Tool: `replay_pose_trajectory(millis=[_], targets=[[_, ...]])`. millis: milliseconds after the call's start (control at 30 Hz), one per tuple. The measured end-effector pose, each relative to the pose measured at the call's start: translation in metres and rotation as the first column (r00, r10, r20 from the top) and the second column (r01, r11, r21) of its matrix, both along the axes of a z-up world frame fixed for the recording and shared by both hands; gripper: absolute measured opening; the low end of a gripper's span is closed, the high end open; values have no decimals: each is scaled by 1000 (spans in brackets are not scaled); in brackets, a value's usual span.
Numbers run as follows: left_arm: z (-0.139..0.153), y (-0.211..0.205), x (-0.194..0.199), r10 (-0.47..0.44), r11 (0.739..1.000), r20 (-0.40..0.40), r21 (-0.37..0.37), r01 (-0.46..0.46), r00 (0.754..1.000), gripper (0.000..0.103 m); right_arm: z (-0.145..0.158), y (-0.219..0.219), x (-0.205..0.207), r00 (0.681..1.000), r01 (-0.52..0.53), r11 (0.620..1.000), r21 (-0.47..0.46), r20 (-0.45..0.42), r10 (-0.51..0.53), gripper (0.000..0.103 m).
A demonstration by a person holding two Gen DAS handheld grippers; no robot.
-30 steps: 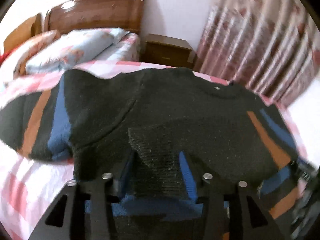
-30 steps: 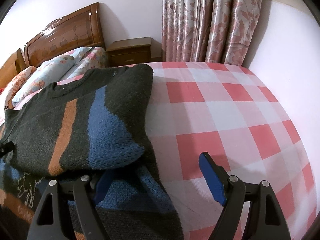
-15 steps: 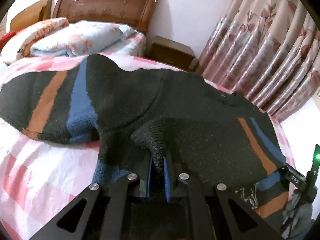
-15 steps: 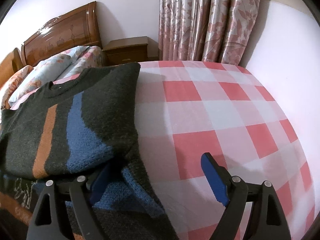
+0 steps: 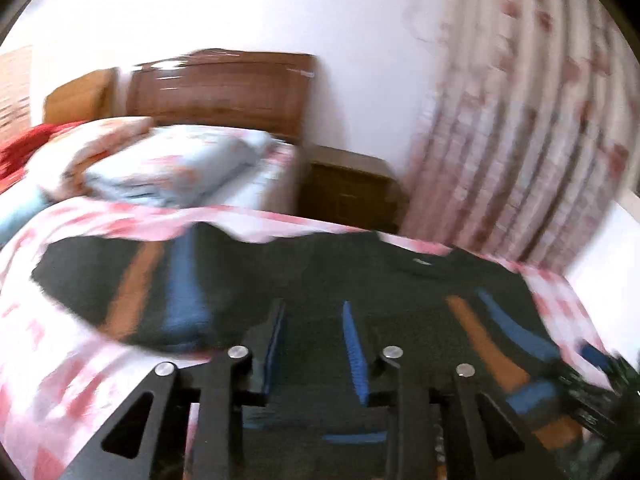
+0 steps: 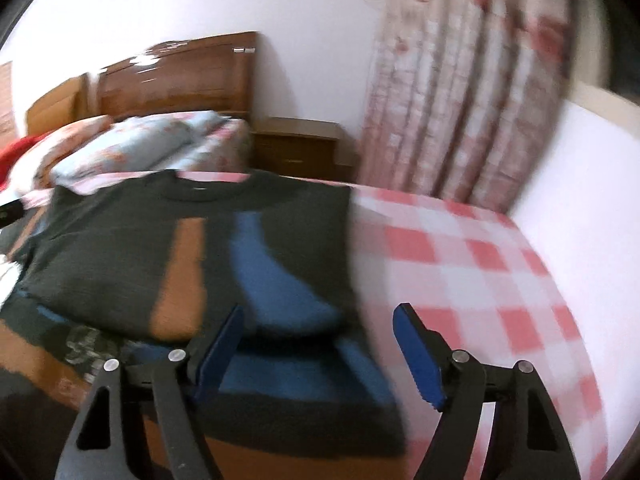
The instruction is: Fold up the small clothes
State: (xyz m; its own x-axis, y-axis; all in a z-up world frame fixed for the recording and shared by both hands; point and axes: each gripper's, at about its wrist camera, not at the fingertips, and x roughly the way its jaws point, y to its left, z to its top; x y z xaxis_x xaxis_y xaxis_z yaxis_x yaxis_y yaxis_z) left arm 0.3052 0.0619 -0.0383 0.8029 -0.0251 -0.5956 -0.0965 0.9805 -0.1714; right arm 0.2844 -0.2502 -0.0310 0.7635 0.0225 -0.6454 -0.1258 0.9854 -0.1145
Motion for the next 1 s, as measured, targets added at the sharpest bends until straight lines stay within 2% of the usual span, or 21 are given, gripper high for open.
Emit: replay_pose_trajectory(millis=[67,133,200,300,367,500,633,700,833,1000], targets=[[-10,-19,13,-100,995,-57,24,102,993,31,-8,15,14,997,-58,998,15,-42,59,103],[-29,-28,26,-128,989,-140,56,137,982,31,-24,18,28,989,-54,998,7,-136,55,103],[-50,-23,35,-128,990,-212,35,139,969,30,-20,15,29,989,-57,998,35,-135,61,103],[-54,-11,34,-147,989,-185,-55,139,972,32,-15,12,29,987,-57,998,35,-147,61,103],[-54,-8,34,-148,988,-179,-74,137,973,32,5,13,28,992,-22,999,50,-123,28,103],[-55,-14,30,-147,989,-180,-44,141,973,35,77,35,25,997,-17,999,30,71,15,103],[-54,-14,28,-156,987,-173,-61,147,973,36,163,73,20,953,0,998,-59,303,18,103],[-53,-11,27,-160,986,-167,-84,147,973,36,199,87,11,909,40,995,-93,416,2,103],[-54,-5,29,-164,982,-160,-115,147,973,36,263,102,-2,820,120,984,-131,572,-24,103],[-54,-4,28,-165,981,-156,-126,146,974,36,326,123,-27,728,115,987,-114,685,-6,103]])
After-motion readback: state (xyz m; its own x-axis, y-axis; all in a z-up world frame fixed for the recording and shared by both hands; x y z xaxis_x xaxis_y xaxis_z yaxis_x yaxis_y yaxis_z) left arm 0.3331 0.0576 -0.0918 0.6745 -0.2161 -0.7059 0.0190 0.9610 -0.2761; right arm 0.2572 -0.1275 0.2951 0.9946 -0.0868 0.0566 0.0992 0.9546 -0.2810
